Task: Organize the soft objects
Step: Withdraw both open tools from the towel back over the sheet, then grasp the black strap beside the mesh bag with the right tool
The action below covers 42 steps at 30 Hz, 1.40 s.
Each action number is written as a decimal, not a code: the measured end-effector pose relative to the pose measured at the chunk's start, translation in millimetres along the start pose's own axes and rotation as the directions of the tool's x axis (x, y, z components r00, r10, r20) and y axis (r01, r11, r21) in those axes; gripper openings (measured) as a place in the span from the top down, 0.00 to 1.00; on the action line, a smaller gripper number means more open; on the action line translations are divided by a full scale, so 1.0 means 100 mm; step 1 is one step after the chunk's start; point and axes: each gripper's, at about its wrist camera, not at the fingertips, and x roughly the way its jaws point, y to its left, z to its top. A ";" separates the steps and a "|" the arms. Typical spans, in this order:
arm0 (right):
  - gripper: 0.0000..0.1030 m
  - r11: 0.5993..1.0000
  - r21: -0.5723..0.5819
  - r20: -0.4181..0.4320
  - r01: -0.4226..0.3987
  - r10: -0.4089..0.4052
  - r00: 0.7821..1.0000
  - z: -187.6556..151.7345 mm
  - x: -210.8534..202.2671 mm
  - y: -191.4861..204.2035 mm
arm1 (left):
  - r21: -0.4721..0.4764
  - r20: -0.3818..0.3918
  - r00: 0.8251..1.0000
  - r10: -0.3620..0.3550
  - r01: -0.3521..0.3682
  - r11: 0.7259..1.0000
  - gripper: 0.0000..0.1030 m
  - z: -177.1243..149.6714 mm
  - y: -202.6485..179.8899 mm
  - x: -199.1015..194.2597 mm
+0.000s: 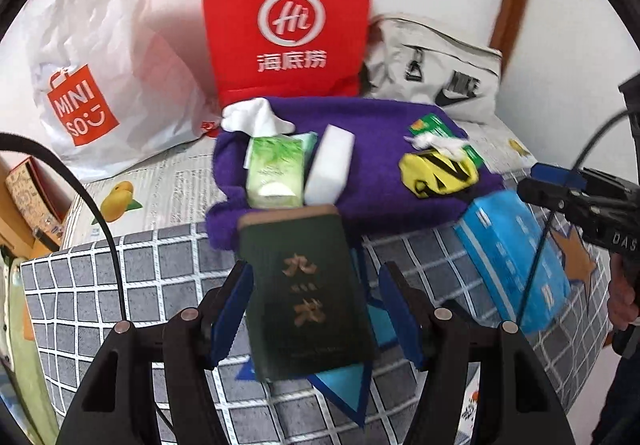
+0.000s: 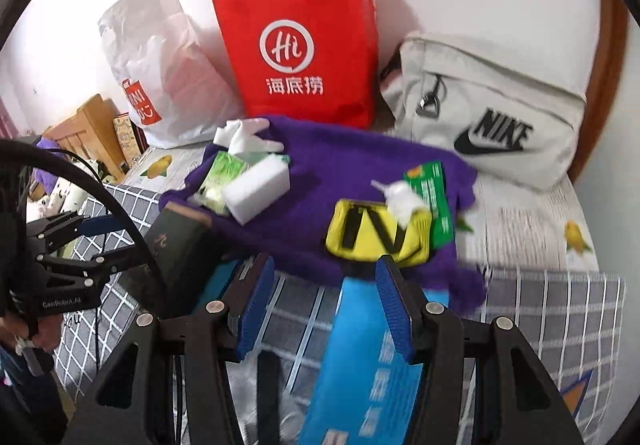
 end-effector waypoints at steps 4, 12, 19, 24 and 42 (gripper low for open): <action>0.49 0.997 0.075 0.008 -0.009 0.009 1.000 -0.17 -0.08 -0.02 | 0.047 0.024 1.000 0.016 -0.017 0.999 0.39 -0.11 -0.08 -0.05; 0.49 0.990 0.140 0.014 -0.024 0.023 1.000 -0.39 -0.21 0.05 | 0.136 0.064 0.998 -0.007 -0.002 0.991 0.39 -0.25 -0.26 -0.09; 0.49 0.987 0.162 -0.027 -0.008 0.012 1.000 -0.62 -0.17 0.13 | 0.160 0.084 0.996 0.009 -0.022 0.987 0.39 -0.37 -0.23 -0.11; 0.49 0.985 0.173 -0.015 -0.010 0.013 1.000 -0.71 -0.20 0.14 | 0.172 0.083 0.997 0.011 -0.025 0.985 0.38 -0.50 -0.23 -0.16; 0.49 0.996 0.088 0.013 -0.024 0.023 1.000 -1.17 -0.55 0.27 | 0.036 0.026 0.993 0.118 -0.119 0.992 0.36 -0.95 -0.16 -0.41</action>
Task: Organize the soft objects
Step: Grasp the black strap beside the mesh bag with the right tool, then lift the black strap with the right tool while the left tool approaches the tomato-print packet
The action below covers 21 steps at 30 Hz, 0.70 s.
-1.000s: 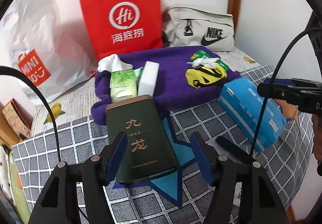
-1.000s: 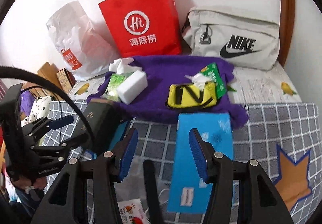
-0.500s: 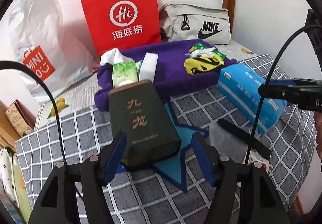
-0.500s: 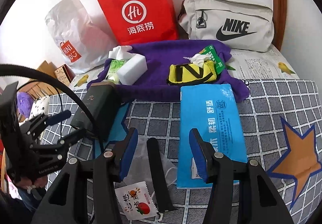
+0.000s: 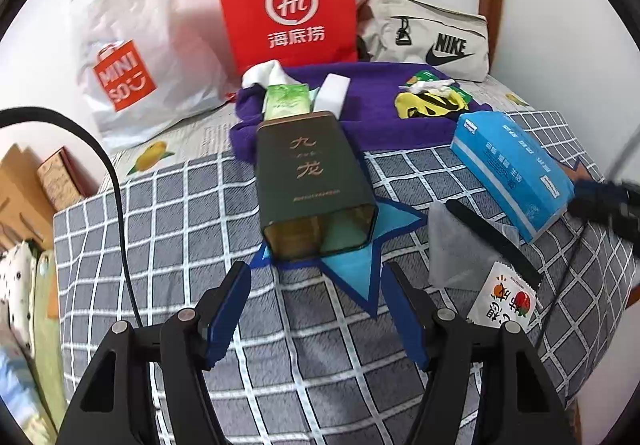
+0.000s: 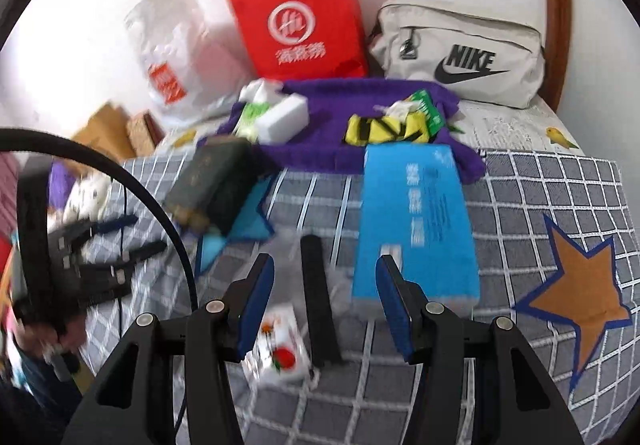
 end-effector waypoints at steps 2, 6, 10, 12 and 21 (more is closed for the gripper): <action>0.49 0.998 -0.054 -0.013 0.023 -0.024 1.000 -0.14 0.00 0.06 | -0.010 -0.009 1.000 0.006 -0.006 1.000 0.36 -0.02 -0.02 -0.01; 0.56 0.997 -0.073 -0.065 0.001 -0.006 0.998 -0.37 0.09 0.06 | -0.018 -0.017 1.000 0.020 -0.020 1.000 0.36 -0.06 -0.08 -0.03; 0.60 0.997 -0.082 -0.070 -0.011 0.005 0.998 -0.49 0.18 0.06 | -0.014 -0.035 0.999 0.033 -0.033 0.999 0.36 -0.09 -0.15 -0.03; 0.60 0.998 -0.068 -0.072 -0.019 0.014 0.997 -0.50 0.24 0.04 | -0.014 -0.040 0.999 0.038 -0.038 0.999 0.36 -0.11 -0.17 -0.03; 0.80 0.995 -0.102 -0.112 0.017 -0.029 0.993 -0.47 0.65 0.10 | -0.018 -0.068 0.995 0.071 -0.073 0.997 0.36 -0.18 -0.22 0.00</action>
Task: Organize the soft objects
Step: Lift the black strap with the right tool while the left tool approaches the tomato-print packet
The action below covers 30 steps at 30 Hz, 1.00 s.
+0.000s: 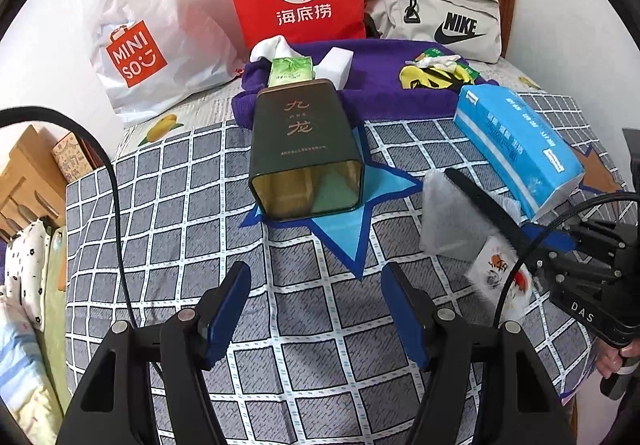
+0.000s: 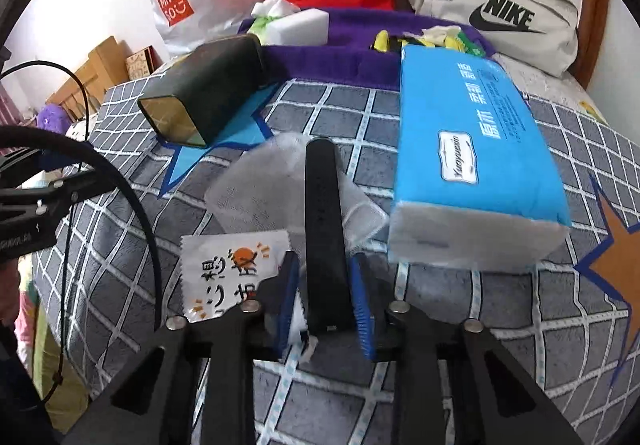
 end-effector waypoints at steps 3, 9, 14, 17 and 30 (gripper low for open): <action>0.80 1.000 -0.011 0.002 0.001 -0.001 1.000 0.00 -0.06 0.00 | -0.006 -0.009 1.000 0.006 -0.006 1.000 0.36 -0.01 0.00 0.03; 0.80 1.000 -0.013 -0.049 -0.004 0.004 0.999 -0.16 -0.21 -0.12 | -0.013 -0.019 1.000 -0.004 0.004 1.000 0.36 -0.01 -0.02 0.07; 0.72 1.000 -0.005 -0.047 -0.015 0.014 0.999 -0.17 -0.16 -0.13 | 0.001 -0.029 1.000 -0.005 0.005 1.000 0.36 0.00 -0.09 0.11; 0.63 0.999 -0.021 -0.035 -0.024 0.023 0.999 -0.11 -0.10 -0.09 | 0.004 -0.031 0.999 -0.016 0.017 1.000 0.36 0.00 -0.11 0.11; 0.80 0.999 -0.009 0.000 -0.034 0.034 0.999 -0.13 -0.13 -0.15 | -0.034 -0.053 0.984 -0.171 0.170 0.985 0.36 -0.06 -0.09 0.18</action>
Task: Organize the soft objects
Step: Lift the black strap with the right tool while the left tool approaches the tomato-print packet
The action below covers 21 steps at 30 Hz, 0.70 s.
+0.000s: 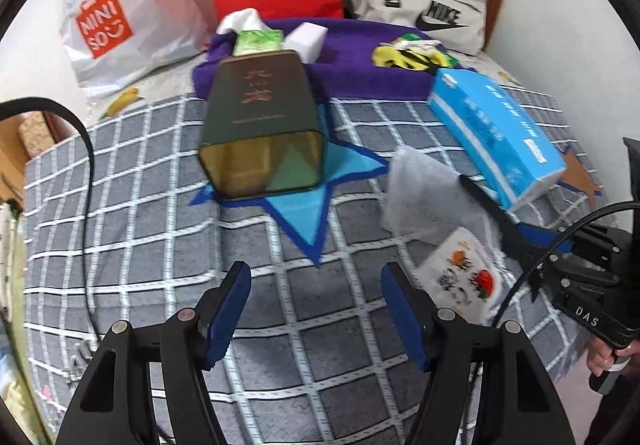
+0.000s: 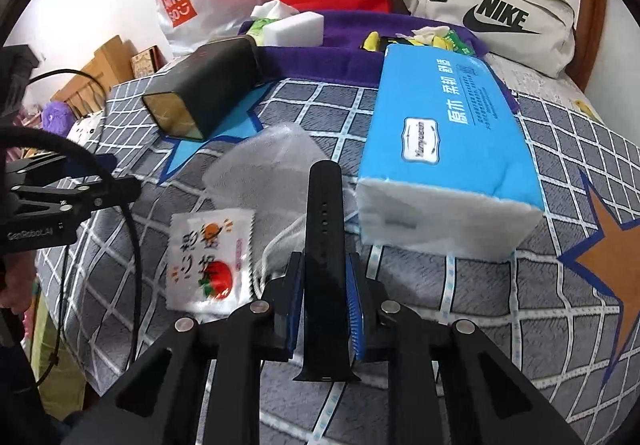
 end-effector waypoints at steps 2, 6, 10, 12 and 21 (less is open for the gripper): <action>0.80 1.000 0.002 0.005 -0.023 0.023 1.000 -0.05 -0.06 0.01 | 0.009 0.003 1.000 -0.030 0.030 1.000 0.36 -0.01 -0.03 0.00; 0.80 0.999 0.016 0.020 -0.039 0.039 0.999 -0.12 -0.19 -0.04 | 0.036 -0.006 0.994 -0.113 0.113 0.993 0.36 -0.02 -0.13 0.06; 0.80 0.999 0.007 0.035 -0.036 0.036 0.999 -0.20 -0.33 -0.07 | 0.061 -0.022 0.984 -0.179 0.180 0.982 0.36 -0.02 -0.27 0.15; 0.80 0.999 0.008 0.039 -0.035 0.035 0.999 -0.23 -0.39 -0.10 | 0.070 -0.025 0.977 -0.210 0.211 0.975 0.36 -0.02 -0.33 0.19; 0.80 0.999 0.015 0.045 -0.038 0.037 0.998 -0.39 -0.60 -0.21 | 0.225 -0.033 0.981 -0.191 0.194 0.955 0.32 -0.08 -0.76 0.35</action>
